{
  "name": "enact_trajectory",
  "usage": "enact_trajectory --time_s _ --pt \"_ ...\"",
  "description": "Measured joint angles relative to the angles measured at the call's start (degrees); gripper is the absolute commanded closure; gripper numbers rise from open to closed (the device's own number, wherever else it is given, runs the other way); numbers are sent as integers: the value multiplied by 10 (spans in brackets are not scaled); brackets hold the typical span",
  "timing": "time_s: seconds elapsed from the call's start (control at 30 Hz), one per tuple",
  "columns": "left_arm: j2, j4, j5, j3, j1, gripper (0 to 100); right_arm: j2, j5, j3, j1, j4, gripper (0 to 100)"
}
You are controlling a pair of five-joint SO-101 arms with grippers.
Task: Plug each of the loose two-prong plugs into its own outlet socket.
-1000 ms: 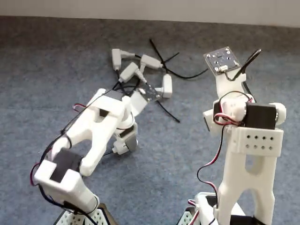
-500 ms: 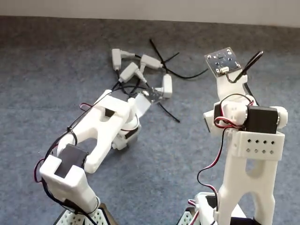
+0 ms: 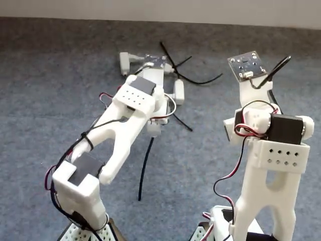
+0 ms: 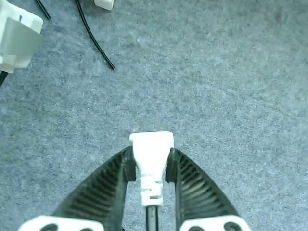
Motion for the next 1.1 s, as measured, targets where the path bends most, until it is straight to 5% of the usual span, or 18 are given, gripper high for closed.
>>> enact_trajectory --time_s 0.2,0.43,0.67,1.1 --pt "167 6 106 -111 -27 970 0 -34 0 4 0 965" --pt "330 133 135 -343 -1 773 0 -47 0 4 0 965" --pt "415 249 72 -521 -2 770 0 -47 0 5 0 965" --pt "287 260 -100 -542 -89 770 0 -26 0 4 0 965"
